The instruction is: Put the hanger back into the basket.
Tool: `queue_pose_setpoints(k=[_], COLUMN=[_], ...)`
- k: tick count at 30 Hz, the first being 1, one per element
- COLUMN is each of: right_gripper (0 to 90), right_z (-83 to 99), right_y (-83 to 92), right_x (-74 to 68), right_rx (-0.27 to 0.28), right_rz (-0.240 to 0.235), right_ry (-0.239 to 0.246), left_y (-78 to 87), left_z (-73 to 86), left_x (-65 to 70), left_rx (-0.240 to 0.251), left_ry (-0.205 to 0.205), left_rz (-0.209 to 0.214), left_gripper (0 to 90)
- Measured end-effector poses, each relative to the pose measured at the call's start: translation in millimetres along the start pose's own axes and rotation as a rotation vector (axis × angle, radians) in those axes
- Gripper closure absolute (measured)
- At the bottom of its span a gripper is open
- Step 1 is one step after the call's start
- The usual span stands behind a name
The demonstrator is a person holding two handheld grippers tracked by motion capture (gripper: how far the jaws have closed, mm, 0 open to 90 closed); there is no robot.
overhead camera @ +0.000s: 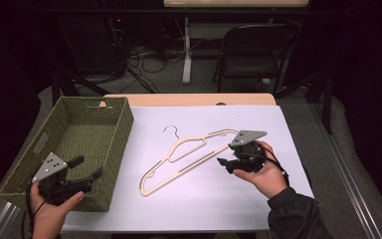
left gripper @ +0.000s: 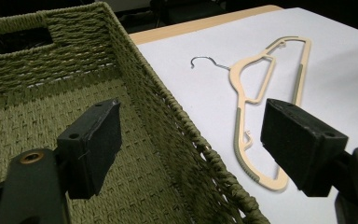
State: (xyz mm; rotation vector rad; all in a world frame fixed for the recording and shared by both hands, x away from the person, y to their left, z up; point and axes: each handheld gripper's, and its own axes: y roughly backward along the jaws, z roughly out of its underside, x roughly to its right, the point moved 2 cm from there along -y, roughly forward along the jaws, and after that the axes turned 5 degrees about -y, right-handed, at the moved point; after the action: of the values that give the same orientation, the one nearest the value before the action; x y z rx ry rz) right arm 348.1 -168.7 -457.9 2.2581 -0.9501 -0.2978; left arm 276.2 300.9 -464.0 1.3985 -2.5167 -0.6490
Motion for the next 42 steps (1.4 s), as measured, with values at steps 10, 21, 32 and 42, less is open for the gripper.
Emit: queue_pose_setpoints(k=[10,21,32,42], right_gripper=[40.4,43.5,43.6,42.1], right_z=[-16.6,-35.7,-41.7,-25.8], right_y=[-25.5,-49.9,-92.1,-136.3], right_x=[7.5,2.5,-8.2,-6.0], right_rx=[-0.105,-0.241,-0.329,-0.379], right_rz=[-0.038,-0.096,-0.153,-0.242], right_ry=[0.035,0.162,0.290,0.365], left_y=[-0.7,-2.0,1.0,5.5], left_z=[0.2,0.3,2.0,5.4], left_x=[-0.2,1.7,2.4,1.0], left_rx=[-0.006,-0.014,-0.014,-0.018], left_ry=[0.000,-0.009,-0.009,-0.004], left_rz=[0.003,0.005,0.001,-0.015], left_gripper=[20.7,21.4,21.8,22.0])
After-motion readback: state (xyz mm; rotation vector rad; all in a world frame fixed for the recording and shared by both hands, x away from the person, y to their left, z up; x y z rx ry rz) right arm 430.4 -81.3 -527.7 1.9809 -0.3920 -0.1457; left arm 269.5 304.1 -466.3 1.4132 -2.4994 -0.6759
